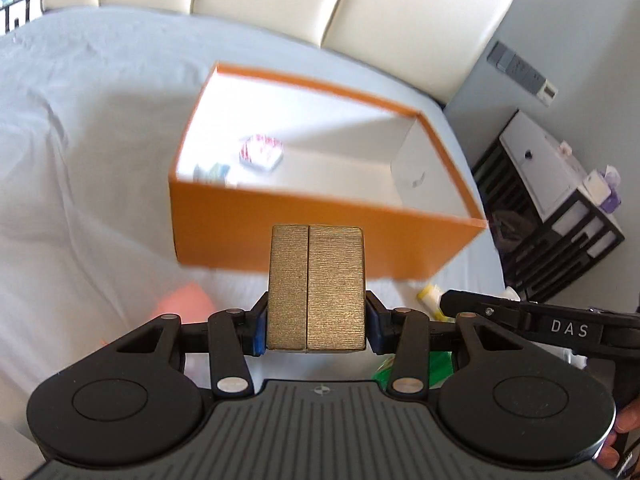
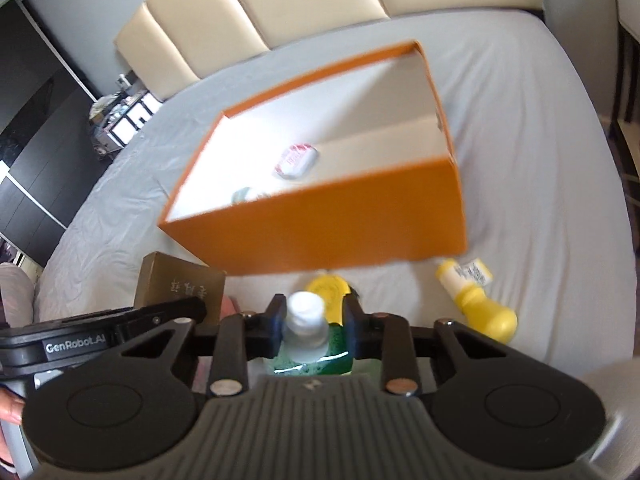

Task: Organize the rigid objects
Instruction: 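Carry the cardboard piece and green soap bottle over the orange box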

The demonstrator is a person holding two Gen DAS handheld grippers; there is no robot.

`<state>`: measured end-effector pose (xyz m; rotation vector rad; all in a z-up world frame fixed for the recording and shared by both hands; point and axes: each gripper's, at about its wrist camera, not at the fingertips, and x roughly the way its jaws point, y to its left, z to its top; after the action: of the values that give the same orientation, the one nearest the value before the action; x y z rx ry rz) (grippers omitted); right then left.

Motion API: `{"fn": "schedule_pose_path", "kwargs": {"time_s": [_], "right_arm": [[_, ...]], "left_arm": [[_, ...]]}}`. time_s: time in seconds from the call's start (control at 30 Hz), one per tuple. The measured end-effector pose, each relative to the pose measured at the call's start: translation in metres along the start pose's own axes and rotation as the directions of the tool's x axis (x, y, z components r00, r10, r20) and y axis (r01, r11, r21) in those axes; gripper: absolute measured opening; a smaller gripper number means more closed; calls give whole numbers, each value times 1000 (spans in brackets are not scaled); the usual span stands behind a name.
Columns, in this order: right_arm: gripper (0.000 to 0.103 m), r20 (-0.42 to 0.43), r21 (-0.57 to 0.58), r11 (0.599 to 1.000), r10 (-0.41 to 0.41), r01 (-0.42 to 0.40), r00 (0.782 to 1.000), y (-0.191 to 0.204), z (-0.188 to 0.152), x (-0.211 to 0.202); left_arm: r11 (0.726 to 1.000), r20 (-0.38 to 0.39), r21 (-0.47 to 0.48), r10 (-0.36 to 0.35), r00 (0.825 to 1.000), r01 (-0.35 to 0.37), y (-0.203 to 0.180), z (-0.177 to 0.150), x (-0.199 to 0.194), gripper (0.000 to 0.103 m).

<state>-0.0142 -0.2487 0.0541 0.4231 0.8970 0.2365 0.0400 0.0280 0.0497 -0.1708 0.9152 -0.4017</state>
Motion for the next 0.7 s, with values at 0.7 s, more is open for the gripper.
{"fn": "schedule_pose_path", "kwargs": {"time_s": [0.7], "right_arm": [[13,204,-160,986,70,-37,977,68,121,-3]], "left_arm": [[1000,119,-16,14,993,-12,13,106,25,51]]}}
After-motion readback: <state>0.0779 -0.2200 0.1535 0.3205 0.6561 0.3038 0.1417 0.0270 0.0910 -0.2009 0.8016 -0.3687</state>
